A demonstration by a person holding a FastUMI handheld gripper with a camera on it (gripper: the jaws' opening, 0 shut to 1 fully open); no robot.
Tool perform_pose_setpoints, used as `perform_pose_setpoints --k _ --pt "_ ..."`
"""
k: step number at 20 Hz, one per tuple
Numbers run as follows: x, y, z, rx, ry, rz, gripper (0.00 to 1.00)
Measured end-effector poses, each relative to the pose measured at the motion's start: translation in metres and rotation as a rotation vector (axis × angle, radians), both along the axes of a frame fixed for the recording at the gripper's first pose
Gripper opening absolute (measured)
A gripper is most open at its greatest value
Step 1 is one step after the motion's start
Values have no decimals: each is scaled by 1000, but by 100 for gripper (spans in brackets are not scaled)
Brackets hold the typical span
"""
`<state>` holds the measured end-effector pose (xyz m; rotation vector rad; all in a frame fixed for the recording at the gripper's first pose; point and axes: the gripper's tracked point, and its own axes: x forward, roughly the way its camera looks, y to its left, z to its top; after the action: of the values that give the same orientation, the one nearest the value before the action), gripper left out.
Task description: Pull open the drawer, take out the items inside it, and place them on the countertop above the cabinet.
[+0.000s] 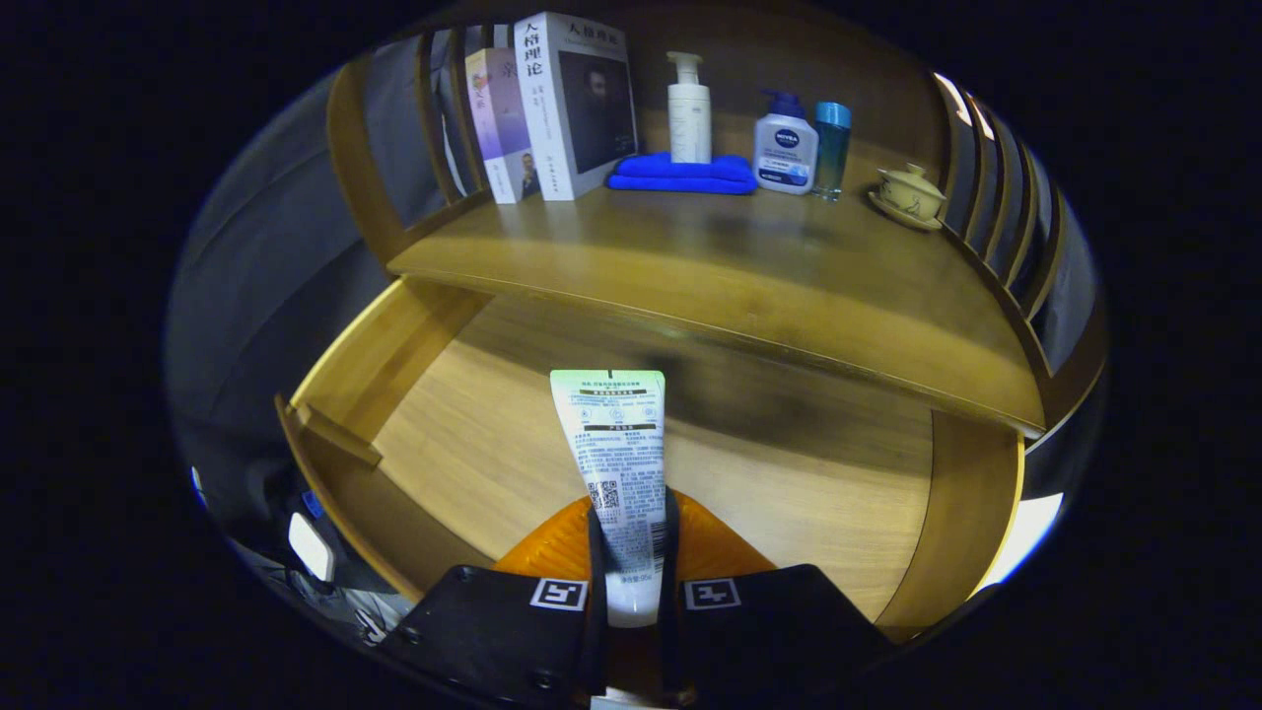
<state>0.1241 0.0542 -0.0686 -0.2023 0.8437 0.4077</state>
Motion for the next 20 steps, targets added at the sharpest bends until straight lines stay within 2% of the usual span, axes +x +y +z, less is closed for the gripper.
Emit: perform_pose_setpoints --k 4,9,17,20 --pt "-2 14 27 21 -60 52 21" --pt "15 24 68 75 -136 38 21" --pt "73 34 107 150 -223 -61 21" --pt "104 31 112 173 -243 -136 21"
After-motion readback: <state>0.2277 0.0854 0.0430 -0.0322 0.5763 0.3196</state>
